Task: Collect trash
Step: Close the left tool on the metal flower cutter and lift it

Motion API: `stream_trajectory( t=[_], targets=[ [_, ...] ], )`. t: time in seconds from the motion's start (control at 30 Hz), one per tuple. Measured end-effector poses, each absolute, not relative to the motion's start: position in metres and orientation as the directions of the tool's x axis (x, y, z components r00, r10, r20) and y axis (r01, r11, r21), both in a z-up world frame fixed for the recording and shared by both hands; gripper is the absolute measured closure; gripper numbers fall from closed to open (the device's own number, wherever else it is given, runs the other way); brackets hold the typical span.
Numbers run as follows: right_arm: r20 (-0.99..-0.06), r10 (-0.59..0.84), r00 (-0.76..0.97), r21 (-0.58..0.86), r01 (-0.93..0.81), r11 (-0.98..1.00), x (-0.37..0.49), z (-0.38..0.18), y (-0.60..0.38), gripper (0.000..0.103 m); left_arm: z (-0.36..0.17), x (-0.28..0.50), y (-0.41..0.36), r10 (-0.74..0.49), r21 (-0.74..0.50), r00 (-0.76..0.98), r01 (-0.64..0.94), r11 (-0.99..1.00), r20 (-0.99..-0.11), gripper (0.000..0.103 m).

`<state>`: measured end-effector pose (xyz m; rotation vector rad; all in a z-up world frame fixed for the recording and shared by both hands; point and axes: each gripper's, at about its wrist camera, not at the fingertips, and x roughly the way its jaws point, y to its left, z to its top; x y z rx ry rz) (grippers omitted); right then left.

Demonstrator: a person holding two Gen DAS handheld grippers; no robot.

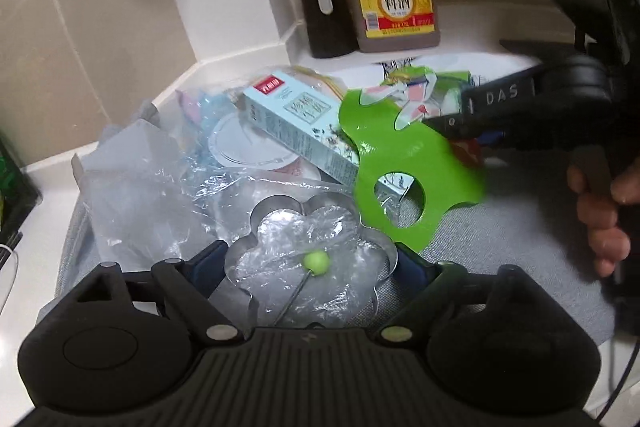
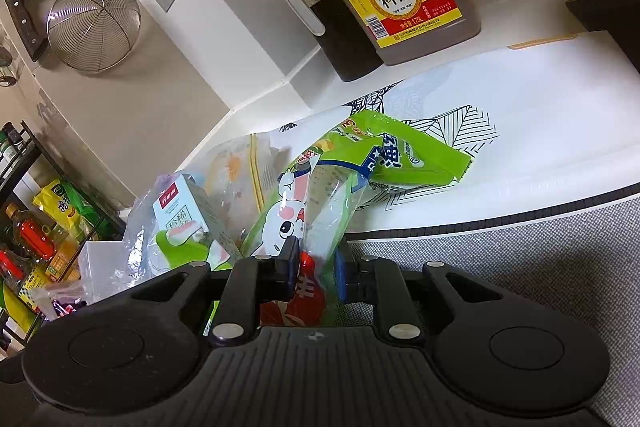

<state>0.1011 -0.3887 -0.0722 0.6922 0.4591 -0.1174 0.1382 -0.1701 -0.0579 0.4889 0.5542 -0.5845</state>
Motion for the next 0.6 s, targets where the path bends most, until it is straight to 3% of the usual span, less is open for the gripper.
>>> stream_trajectory(
  t=[0.33,0.6],
  targets=[
    [-0.36,0.007,0.933,0.613,0.231,0.756,0.09,-0.065,-0.394,0.087,-0.021,0.097,-0.155,-0.436,0.293,0.75,0.618,0.729,-0.497,0.014],
    [-0.296,-0.031,0.955,0.61,0.214,0.763,0.082,-0.059,-0.395,0.088,0.015,0.07,-0.13,-0.453,0.239,0.787,0.577,0.781,-0.418,0.014]
  ],
)
